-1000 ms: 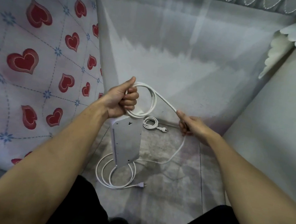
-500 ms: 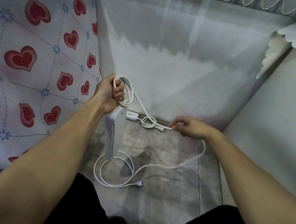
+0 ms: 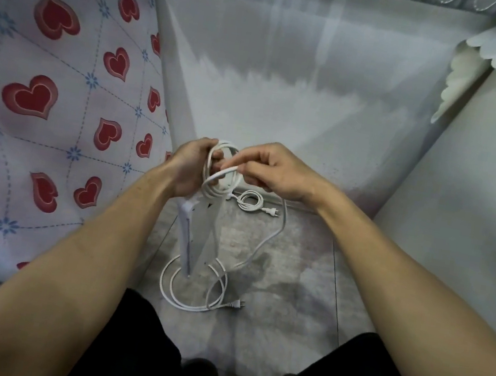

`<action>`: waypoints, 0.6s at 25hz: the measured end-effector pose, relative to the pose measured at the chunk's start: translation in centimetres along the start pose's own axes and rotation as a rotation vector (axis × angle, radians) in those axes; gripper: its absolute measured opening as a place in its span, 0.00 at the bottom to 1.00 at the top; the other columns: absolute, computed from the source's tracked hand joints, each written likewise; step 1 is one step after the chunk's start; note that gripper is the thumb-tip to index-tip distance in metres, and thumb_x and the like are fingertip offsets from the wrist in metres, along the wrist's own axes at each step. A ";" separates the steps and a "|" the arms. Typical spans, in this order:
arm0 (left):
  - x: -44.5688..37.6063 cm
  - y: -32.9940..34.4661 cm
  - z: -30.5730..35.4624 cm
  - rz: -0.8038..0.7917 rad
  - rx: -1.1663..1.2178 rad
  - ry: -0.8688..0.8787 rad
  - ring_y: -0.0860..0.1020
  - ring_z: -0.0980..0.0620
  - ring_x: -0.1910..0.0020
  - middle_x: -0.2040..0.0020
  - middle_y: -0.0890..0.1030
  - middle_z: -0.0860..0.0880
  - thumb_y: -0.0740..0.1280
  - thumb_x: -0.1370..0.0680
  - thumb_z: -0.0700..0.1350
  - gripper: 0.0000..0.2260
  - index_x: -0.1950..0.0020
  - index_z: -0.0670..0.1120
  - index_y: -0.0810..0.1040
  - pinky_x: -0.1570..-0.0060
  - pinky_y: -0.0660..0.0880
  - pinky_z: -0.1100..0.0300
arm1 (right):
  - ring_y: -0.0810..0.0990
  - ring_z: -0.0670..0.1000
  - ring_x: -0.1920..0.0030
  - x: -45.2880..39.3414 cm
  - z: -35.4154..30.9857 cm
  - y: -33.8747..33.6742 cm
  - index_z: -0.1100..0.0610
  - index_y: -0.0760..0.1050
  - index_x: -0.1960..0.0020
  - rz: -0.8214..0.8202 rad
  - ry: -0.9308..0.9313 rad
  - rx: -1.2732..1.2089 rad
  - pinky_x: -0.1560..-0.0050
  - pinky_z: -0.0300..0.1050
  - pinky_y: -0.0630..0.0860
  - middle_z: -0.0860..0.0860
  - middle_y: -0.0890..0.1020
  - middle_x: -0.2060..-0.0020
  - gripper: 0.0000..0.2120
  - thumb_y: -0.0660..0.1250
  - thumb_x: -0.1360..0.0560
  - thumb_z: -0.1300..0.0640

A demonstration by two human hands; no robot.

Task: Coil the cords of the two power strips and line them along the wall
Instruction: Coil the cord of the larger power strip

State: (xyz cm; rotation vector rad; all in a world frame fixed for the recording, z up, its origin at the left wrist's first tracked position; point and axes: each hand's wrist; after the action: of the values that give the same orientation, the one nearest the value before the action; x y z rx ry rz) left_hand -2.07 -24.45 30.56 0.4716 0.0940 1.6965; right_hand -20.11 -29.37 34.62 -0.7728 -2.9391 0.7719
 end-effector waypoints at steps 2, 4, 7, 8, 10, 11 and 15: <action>0.2 0.6 -0.3 -0.053 -0.061 -0.034 0.68 0.52 0.76 0.74 0.70 0.48 0.52 0.19 0.48 0.16 0.65 0.46 0.68 0.74 0.65 0.62 | 0.65 0.42 0.76 0.0 -0.2 0.0 0.66 0.77 0.45 0.086 -0.040 -0.016 0.74 0.32 0.61 0.53 0.70 0.74 0.10 0.59 0.22 0.68; 0.4 1.1 -0.4 -0.151 -0.115 -0.100 0.66 0.54 0.78 0.73 0.69 0.48 0.53 0.19 0.48 0.15 0.65 0.46 0.67 0.76 0.64 0.63 | 0.66 0.42 0.76 -0.2 0.4 -0.3 0.63 0.75 0.47 0.206 -0.059 0.008 0.72 0.33 0.64 0.51 0.72 0.75 0.06 0.61 0.22 0.66; 0.5 2.0 -0.3 -0.323 -0.122 -0.200 0.59 0.56 0.81 0.75 0.65 0.50 0.50 0.19 0.55 0.19 0.66 0.47 0.64 0.78 0.60 0.63 | 0.63 0.44 0.76 -0.4 2.4 -1.4 0.58 0.73 0.52 0.407 -0.004 0.089 0.72 0.37 0.62 0.44 0.67 0.80 0.04 0.67 0.24 0.58; 0.4 2.3 -0.2 -0.345 -0.108 -0.219 0.58 0.56 0.82 0.76 0.64 0.50 0.49 0.19 0.59 0.22 0.66 0.47 0.63 0.78 0.59 0.63 | 0.62 0.44 0.77 -0.3 3.1 -1.8 0.57 0.73 0.54 0.456 0.018 0.114 0.72 0.38 0.61 0.44 0.66 0.80 0.07 0.69 0.25 0.55; 0.4 2.7 -0.1 -0.354 -0.102 -0.229 0.56 0.57 0.81 0.77 0.62 0.51 0.47 0.21 0.65 0.25 0.66 0.47 0.62 0.78 0.56 0.63 | 0.61 0.43 0.76 0.0 4.4 -2.5 0.56 0.74 0.58 0.511 0.058 0.111 0.72 0.39 0.59 0.44 0.65 0.79 0.11 0.71 0.27 0.49; 0.5 2.8 -0.1 -0.351 -0.103 -0.230 0.55 0.56 0.81 0.77 0.62 0.52 0.47 0.22 0.67 0.26 0.66 0.47 0.62 0.77 0.55 0.63 | 0.61 0.43 0.76 0.2 4.9 -2.8 0.56 0.74 0.60 0.514 0.084 0.098 0.72 0.39 0.60 0.43 0.66 0.77 0.13 0.71 0.27 0.47; 0.7 2.4 -0.1 -0.331 -0.096 -0.225 0.50 0.55 0.78 0.78 0.60 0.52 0.49 0.22 0.68 0.27 0.69 0.48 0.62 0.76 0.51 0.63 | 0.66 0.50 0.69 1.1 6.7 -3.1 0.55 0.73 0.65 0.426 0.215 0.080 0.65 0.45 0.65 0.51 0.69 0.72 0.19 0.65 0.24 0.43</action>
State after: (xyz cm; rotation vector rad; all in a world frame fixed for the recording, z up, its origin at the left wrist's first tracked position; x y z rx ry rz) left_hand -4.36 -24.17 31.43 0.5399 -0.0694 1.3097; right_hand -23.37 -34.28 30.05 -1.4013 -2.5660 0.7579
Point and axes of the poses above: each hand's wrist, its own x-axis away from the middle knuckle, its own y-axis out of the palm, z = x × y
